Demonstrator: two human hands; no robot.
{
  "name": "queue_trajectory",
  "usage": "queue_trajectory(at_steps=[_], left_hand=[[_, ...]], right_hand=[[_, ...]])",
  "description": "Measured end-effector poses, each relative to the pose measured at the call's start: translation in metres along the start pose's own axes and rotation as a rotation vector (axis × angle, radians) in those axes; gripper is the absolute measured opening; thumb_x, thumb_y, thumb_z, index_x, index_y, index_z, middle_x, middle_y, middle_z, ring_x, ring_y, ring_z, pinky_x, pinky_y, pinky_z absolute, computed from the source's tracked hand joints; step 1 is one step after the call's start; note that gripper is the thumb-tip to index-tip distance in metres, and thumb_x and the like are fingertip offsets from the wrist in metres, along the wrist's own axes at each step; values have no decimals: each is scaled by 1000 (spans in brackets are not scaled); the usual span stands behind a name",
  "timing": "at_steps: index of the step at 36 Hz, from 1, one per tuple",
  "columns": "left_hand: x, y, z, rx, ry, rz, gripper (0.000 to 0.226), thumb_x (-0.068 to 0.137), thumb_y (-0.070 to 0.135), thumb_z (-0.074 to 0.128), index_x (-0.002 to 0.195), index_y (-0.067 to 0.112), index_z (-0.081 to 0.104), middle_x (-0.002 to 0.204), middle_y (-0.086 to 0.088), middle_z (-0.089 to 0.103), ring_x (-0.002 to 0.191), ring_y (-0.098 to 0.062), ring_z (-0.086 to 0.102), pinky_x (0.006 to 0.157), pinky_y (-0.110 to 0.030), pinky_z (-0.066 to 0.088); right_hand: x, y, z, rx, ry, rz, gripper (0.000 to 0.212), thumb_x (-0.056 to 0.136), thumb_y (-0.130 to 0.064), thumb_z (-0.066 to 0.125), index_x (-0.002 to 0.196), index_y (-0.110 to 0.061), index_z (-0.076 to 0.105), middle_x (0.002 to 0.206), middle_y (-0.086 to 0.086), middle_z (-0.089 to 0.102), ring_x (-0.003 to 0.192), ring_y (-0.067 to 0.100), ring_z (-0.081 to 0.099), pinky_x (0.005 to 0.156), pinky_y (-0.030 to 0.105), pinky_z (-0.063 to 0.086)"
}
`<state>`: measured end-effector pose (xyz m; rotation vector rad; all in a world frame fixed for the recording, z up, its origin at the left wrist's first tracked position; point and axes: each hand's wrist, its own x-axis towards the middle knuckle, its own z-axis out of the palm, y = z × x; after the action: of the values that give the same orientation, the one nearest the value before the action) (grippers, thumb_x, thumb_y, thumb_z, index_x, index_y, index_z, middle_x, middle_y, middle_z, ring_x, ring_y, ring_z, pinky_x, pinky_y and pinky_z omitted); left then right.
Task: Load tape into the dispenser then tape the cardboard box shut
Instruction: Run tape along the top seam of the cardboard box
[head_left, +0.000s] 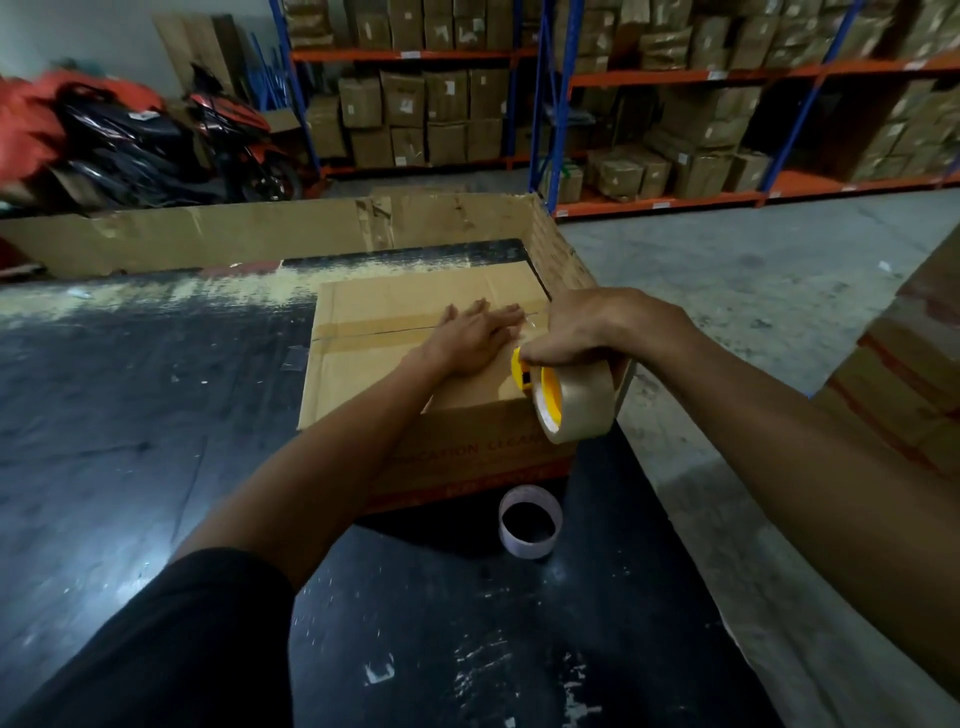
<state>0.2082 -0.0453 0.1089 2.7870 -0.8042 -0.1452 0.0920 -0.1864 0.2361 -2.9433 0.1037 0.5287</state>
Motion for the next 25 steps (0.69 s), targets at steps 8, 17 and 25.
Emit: queue_trajectory(at_steps=[8,17,25], left_hand=[[-6,14,-2,111,-164,-86,76,99,65,34,162,38,0,172,12,-4,158,-34,-8,120,-71,-5],[-13,22,-4,115,-127,-108,76,95,75,22,161,42,2,172,15,-3,158,-31,-8,119,-71,-4],[-13,23,-1,165,-121,-116,75,95,76,18,160,45,-1,171,16,-5,158,-32,-8,119,-72,-2]], right_hand=[[-26,-6,7,3,85,-13,56,86,-48,60,127,-10,59,110,12,59,94,29,58,74,37,49],[-57,9,30,-40,120,-35,42,85,-56,60,93,-16,51,116,17,63,100,33,61,82,40,52],[-85,10,45,3,241,-74,44,95,-52,54,115,-13,59,106,11,56,95,29,54,74,35,38]])
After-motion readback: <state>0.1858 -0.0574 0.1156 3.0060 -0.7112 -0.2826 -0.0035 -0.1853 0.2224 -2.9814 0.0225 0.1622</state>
